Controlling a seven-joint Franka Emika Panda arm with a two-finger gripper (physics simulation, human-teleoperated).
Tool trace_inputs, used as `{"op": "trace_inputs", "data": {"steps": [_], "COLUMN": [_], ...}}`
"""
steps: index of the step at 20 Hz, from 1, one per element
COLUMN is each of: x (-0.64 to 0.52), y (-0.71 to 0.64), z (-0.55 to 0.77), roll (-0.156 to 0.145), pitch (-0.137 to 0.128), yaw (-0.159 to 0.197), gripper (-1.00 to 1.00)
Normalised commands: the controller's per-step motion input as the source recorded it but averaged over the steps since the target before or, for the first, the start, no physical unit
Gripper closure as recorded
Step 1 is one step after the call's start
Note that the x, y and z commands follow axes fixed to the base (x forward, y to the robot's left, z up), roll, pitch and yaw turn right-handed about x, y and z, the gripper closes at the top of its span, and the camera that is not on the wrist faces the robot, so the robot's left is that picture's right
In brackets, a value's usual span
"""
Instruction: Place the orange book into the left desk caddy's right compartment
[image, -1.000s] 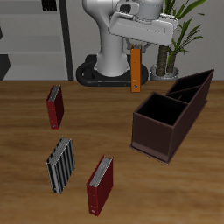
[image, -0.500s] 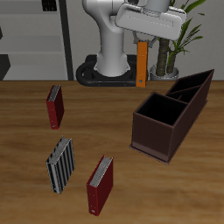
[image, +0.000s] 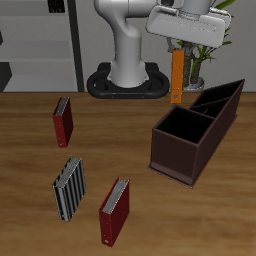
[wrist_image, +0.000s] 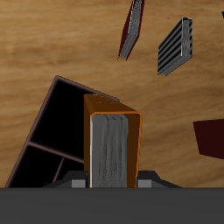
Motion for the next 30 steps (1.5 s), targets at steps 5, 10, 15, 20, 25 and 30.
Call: {"op": "trace_inputs", "data": {"steps": [5,10,15,20,25,30], "x": [0.16,0.17,0.1,0.08,0.05,0.06], "y": [0.19,0.1,0.1,0.04,0.09,0.0], "z": [-0.09,-0.1,-0.14,-0.15,-0.13,-0.1], "roll": [0.022,0.009,0.015,0.008,0.018,0.0], "pitch": [0.015,0.009,0.018,0.025,0.013,0.015], "yaw": [0.0,0.01,0.006,0.0,0.013,0.003], "gripper": [1.0,1.0,1.0,1.0,1.0,1.0]}}
